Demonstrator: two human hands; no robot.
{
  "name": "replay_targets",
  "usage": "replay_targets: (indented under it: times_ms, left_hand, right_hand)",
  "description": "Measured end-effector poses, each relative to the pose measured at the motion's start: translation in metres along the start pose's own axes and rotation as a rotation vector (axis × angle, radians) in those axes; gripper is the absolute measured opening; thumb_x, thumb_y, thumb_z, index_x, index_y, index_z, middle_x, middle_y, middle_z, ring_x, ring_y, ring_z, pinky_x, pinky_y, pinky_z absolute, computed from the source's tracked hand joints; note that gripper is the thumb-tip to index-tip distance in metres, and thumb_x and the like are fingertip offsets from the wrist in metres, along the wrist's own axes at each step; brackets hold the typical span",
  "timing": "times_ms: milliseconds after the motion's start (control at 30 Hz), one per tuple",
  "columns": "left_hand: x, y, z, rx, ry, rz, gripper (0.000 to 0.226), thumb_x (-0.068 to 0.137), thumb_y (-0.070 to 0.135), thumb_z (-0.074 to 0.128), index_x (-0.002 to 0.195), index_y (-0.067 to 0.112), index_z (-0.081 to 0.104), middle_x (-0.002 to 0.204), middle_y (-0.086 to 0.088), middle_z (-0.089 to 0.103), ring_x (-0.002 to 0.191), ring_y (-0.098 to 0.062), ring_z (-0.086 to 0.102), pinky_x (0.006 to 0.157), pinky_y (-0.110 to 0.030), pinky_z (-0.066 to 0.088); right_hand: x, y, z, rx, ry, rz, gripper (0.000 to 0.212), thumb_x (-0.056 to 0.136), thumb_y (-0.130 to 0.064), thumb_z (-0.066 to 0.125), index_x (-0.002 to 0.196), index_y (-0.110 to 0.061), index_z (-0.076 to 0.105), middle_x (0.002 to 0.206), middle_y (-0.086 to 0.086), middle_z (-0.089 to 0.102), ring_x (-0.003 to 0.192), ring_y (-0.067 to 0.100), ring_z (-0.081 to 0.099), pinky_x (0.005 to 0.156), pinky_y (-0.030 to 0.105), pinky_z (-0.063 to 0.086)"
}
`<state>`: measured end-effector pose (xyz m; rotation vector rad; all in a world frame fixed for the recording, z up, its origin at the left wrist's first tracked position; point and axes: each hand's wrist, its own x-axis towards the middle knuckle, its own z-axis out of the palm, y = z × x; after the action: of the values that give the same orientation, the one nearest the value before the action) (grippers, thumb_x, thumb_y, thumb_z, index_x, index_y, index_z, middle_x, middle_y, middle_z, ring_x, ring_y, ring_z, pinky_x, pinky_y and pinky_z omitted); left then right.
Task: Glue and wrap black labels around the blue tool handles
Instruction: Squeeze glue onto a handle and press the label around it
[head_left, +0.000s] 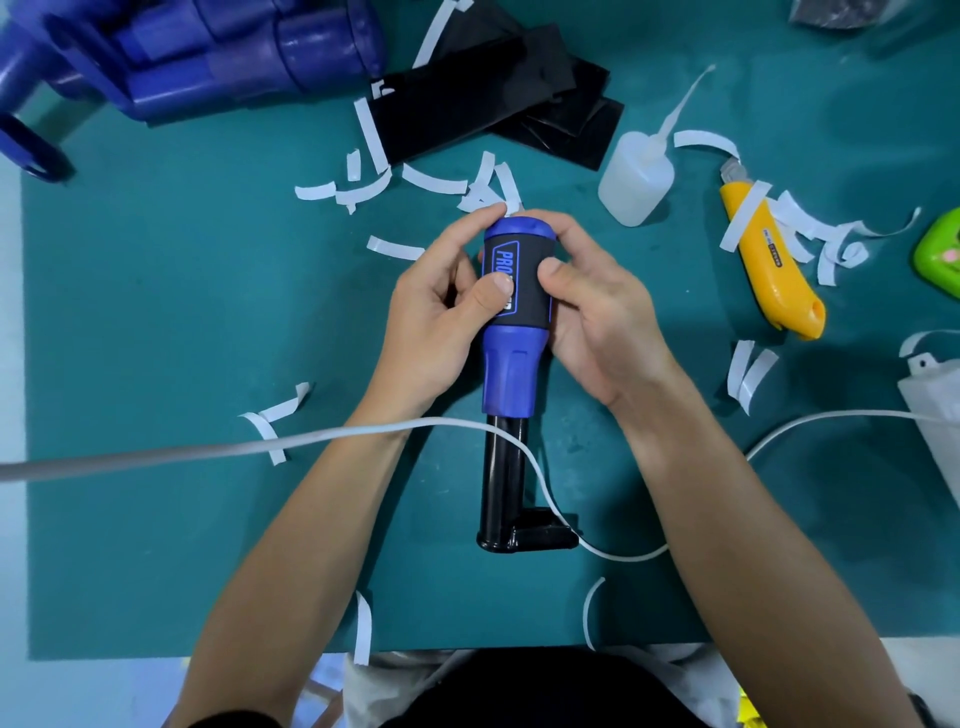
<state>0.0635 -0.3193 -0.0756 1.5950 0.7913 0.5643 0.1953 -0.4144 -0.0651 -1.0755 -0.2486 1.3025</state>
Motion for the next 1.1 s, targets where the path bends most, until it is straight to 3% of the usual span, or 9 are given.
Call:
replay_targets:
  times_ms: [167,367,600,933,1100]
  left_hand:
    - [0.001,0.0,0.0,0.019,-0.001,0.006,0.044,0.095,0.031,0.064,0.138,0.039,0.058,0.067,0.015,0.035,0.064,-0.008,0.035,0.064,-0.02,0.035]
    - [0.001,-0.004,0.0,0.054,0.0,-0.002,0.045,0.097,0.028,0.061,0.14,0.04,0.059,0.068,0.017,0.037,0.064,-0.006,0.038,0.066,-0.018,0.036]
    - [-0.001,-0.007,0.0,0.119,-0.008,0.03,0.044,0.099,0.031,0.058,0.14,0.049,0.056,0.069,0.016,0.039,0.064,-0.009,0.041,0.067,-0.019,0.038]
    - [0.0,-0.01,0.0,0.158,-0.002,0.044,0.045,0.099,0.029,0.057,0.141,0.047,0.057,0.069,0.012,0.037,0.064,-0.007,0.039,0.066,-0.016,0.038]
    - [0.0,-0.01,0.001,0.153,0.002,0.04,0.044,0.099,0.028,0.058,0.139,0.045,0.059,0.069,0.013,0.036,0.064,-0.011,0.038,0.066,-0.017,0.037]
  right_hand:
    - [0.0,0.0,0.002,-0.032,0.027,-0.006,0.046,0.097,-0.006,0.048,0.142,0.0,0.045,0.113,0.025,0.061,0.106,0.04,0.057,0.101,0.057,0.051]
    - [0.0,0.001,0.002,-0.054,0.034,0.004,0.049,0.096,-0.006,0.05,0.144,0.002,0.043,0.118,0.028,0.059,0.109,0.043,0.056,0.107,0.066,0.043]
    - [-0.002,-0.001,-0.004,-0.108,-0.054,0.008,0.056,0.095,0.0,0.051,0.149,0.0,0.038,0.119,0.022,0.06,0.108,0.036,0.057,0.105,0.054,0.049]
    - [-0.005,-0.003,-0.007,-0.1,-0.217,0.05,0.086,0.082,0.015,0.056,0.159,-0.004,0.024,0.133,0.02,0.048,0.117,0.036,0.046,0.115,0.059,0.038]
    - [-0.004,-0.004,-0.008,-0.056,-0.177,0.05,0.081,0.08,0.015,0.055,0.155,-0.009,0.037,0.122,0.021,0.054,0.11,0.036,0.051,0.109,0.057,0.042]
